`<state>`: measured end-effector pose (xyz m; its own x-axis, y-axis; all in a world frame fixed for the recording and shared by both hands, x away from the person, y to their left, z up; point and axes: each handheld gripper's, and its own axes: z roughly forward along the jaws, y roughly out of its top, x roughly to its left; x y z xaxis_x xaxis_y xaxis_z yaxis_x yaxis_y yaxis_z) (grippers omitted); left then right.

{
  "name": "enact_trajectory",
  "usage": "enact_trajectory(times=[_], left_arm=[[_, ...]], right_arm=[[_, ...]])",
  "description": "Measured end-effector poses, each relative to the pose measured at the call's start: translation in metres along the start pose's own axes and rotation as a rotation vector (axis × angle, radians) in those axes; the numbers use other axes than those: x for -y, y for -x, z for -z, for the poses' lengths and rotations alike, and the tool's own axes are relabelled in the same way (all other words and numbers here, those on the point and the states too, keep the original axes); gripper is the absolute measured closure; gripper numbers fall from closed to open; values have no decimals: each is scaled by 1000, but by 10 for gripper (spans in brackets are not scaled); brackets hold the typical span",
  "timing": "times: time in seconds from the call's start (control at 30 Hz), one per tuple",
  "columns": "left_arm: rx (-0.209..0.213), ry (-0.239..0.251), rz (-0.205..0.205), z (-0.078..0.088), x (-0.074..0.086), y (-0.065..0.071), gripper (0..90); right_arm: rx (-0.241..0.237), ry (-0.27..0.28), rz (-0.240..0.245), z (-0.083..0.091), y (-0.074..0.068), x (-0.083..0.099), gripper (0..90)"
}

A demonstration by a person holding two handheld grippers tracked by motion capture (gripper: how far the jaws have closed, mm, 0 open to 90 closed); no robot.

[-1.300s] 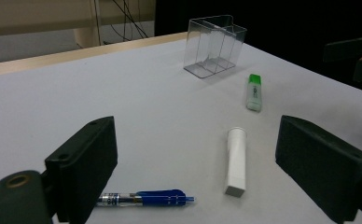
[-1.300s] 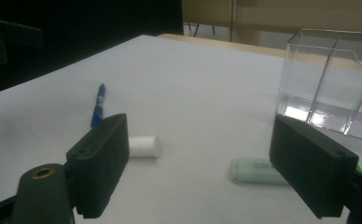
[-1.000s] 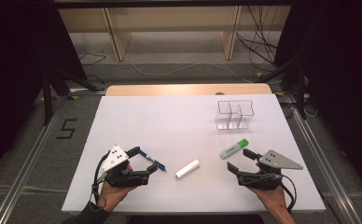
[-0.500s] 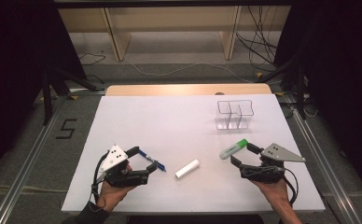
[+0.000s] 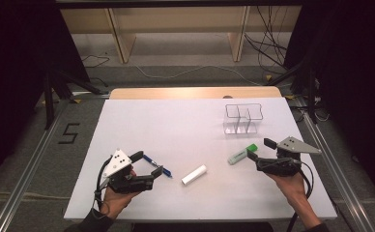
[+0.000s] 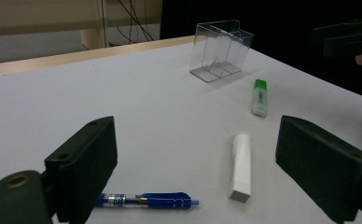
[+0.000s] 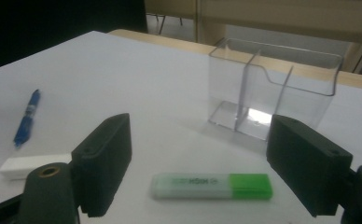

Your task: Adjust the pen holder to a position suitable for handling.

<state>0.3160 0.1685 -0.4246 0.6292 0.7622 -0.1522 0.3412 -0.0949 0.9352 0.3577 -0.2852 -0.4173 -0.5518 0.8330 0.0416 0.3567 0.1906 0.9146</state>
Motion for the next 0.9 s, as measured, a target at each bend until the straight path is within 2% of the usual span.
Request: enact_trajectory(times=[0.1,0.17,0.2,0.33,0.43,0.53,0.57,0.63,0.77,0.8,0.9], left_arm=[[-4,-1,3,0,0,-1,122],[-3,0,0,1,0,0,122],[-5,1,3,0,0,0,122],[-6,2,1,0,0,-1,122],[-5,-1,1,0,0,-1,122],[-5,3,0,1,0,-2,122],[-5,1,-1,0,0,-2,122],[-6,1,-1,1,0,-2,122],[-4,2,1,1,0,-1,122],[-5,1,-3,1,0,-1,122],[-3,6,3,1,0,-2,122]], right_arm=[[57,-4,-1,-4,15,-6,261],[71,-4,-1,-5,19,-7,271],[97,-7,-17,-7,29,-10,295],[149,-8,-37,-13,48,-14,401],[185,-30,-79,-20,60,-15,476],[201,-41,-95,-25,67,-15,519],[212,-52,-109,-29,73,-15,574],[220,-57,-113,-31,76,-15,599],[238,-71,-144,-40,89,-16,735],[238,-71,-144,-40,89,-16,735],[244,-73,-171,-45,97,-14,816]])
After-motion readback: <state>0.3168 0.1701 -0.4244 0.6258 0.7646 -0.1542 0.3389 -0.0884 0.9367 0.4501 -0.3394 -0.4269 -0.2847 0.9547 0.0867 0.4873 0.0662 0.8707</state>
